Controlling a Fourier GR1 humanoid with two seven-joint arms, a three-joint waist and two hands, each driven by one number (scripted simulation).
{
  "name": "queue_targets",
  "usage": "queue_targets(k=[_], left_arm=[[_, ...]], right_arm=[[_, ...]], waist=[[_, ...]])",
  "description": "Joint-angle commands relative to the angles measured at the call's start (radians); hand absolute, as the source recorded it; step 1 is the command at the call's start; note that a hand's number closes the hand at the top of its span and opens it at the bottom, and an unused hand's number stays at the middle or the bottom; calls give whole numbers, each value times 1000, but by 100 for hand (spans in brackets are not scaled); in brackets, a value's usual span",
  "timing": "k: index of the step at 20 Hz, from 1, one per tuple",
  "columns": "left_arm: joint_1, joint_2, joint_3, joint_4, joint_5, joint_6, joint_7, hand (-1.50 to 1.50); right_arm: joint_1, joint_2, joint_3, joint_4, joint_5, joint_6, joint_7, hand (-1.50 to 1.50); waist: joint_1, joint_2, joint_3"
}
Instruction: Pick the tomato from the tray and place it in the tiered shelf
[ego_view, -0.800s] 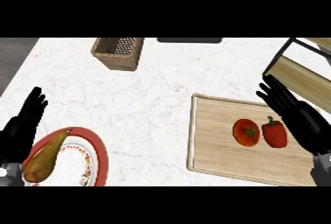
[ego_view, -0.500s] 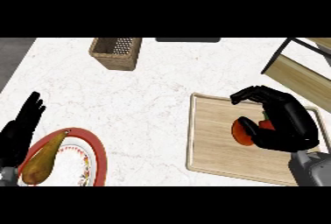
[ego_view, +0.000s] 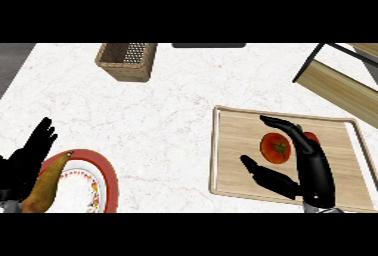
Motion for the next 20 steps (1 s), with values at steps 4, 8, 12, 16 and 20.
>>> queue_targets(k=[4,8,12,16,20], left_arm=[[-15,-32,-6,6,-27,22,13,0],[13,-5,9,-6,-15,-15,5,0],[-7,-22,6,14,-29,6,8,0],[-30,-24,-3,-17,-26,6,44,0],[-46,-29,-5,40,-34,-28,18,0]], right_arm=[[127,-78,52,-182,330,-144,237,-150],[226,-168,62,-257,528,-102,424,-150],[216,-294,56,-358,616,120,633,-150],[174,-379,105,-358,690,333,768,-150],[74,-386,148,-403,718,533,911,-150]], waist=[[-7,-2,-2],[-11,-4,-4],[-6,0,-6],[16,3,-4],[18,6,-2]])
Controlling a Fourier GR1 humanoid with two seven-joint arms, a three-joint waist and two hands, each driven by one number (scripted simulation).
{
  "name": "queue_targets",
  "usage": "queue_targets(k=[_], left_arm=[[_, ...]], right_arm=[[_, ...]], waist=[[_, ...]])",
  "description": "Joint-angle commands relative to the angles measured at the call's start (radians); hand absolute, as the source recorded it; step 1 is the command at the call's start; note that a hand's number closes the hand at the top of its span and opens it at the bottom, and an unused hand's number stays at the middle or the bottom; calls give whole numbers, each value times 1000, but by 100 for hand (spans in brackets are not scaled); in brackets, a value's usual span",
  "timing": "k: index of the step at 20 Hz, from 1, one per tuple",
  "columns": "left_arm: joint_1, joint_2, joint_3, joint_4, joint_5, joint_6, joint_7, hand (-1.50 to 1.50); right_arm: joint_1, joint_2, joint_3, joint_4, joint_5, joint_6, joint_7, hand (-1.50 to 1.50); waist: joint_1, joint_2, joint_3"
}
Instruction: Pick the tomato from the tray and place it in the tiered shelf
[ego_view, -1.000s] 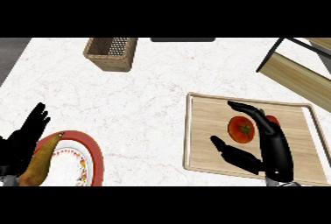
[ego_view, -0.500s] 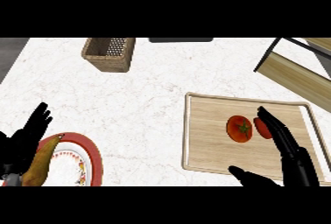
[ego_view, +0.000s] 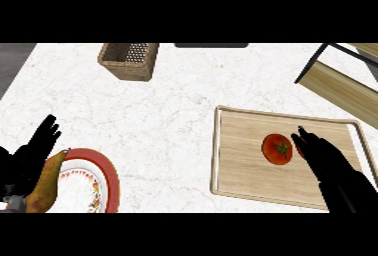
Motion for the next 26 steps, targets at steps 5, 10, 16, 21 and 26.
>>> queue_targets(k=[5,10,16,21,26], left_arm=[[9,-11,31,61,-17,-48,-53,0],[27,-41,41,-2,-35,-52,-15,0],[-35,-56,74,5,-76,-48,24,0],[-3,-81,88,-42,-90,-74,47,0],[-71,-93,126,31,-117,-94,50,0]], right_arm=[[-120,29,41,-9,83,291,183,-150],[-239,154,9,171,104,330,122,-150],[-274,179,-83,228,131,401,60,-150],[-227,205,-117,342,203,301,-83,-150],[-236,270,-134,392,264,279,-139,-150]], waist=[[2,1,4],[6,1,5],[1,1,5],[1,0,5],[-1,1,5]])
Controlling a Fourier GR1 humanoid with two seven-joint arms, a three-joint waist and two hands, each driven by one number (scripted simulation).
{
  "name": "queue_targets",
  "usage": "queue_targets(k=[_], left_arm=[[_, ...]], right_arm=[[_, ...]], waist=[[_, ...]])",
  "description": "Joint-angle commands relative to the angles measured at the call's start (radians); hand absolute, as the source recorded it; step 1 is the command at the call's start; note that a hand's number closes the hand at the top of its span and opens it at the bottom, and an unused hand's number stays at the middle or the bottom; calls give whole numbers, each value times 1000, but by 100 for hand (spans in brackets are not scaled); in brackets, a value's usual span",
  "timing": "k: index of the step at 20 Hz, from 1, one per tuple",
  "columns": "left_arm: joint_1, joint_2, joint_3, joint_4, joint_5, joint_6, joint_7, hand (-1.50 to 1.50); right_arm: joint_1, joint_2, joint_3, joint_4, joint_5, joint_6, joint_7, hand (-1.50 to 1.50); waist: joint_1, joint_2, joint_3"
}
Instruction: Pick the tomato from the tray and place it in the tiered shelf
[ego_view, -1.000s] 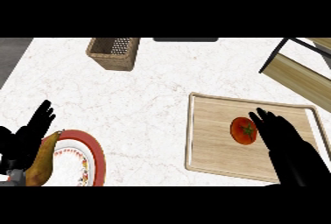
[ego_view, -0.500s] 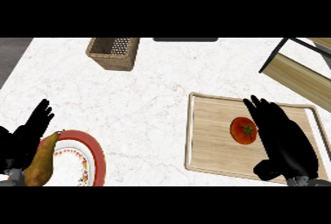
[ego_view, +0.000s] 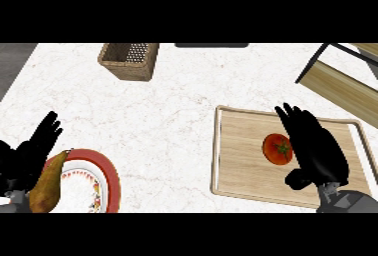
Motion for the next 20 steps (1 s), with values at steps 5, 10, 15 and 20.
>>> queue_targets(k=[5,10,15,20], left_arm=[[24,-32,47,-35,-34,-28,10,0],[90,-30,69,-121,-23,-59,28,0],[5,-48,54,-62,-54,-37,51,0],[14,-82,44,-80,-75,-29,52,0]], right_arm=[[-17,89,-48,125,94,-39,-103,-150],[-39,139,-69,199,113,-45,-107,-150],[-27,105,-109,330,87,-129,-266,150],[-95,118,-106,354,152,-111,-257,150]], waist=[[0,0,0],[3,-1,0],[2,1,0],[3,1,0]])
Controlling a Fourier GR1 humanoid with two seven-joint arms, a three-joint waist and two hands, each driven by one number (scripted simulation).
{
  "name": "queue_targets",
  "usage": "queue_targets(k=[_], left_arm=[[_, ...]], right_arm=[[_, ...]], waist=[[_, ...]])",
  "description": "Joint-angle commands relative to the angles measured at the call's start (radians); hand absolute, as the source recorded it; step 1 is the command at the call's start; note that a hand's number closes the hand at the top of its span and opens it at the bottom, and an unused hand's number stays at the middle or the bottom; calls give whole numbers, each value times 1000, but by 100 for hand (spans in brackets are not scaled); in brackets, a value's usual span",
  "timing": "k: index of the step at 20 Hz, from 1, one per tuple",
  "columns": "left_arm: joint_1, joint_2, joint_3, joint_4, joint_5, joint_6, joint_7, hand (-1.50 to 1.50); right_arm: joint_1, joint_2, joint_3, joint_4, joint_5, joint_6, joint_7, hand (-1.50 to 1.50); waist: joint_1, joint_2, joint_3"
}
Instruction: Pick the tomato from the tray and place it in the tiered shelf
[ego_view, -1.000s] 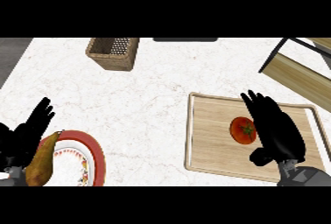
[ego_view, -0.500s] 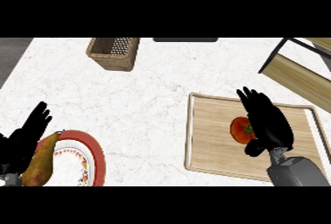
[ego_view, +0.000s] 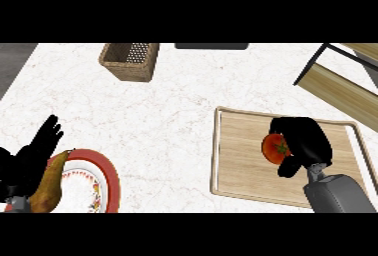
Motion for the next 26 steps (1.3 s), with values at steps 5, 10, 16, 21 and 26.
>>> queue_targets(k=[5,10,16,21,26], left_arm=[[0,-19,17,8,-32,11,0,0],[-24,-14,36,6,-4,-24,13,0],[-10,-28,13,2,-22,-26,-2,0],[24,-1,52,48,-24,-47,-52,0],[-7,-29,32,-3,-40,-1,13,0]], right_arm=[[64,-19,-24,-42,62,-112,-79,150],[102,9,-26,-203,68,-120,-61,150],[-36,51,-250,-150,-23,81,203,150],[-174,84,-318,-188,-60,181,365,150],[-203,74,-493,-354,-238,252,412,150]], waist=[[-3,13,14],[-5,12,13],[5,15,13],[1,12,12],[-15,7,13]])
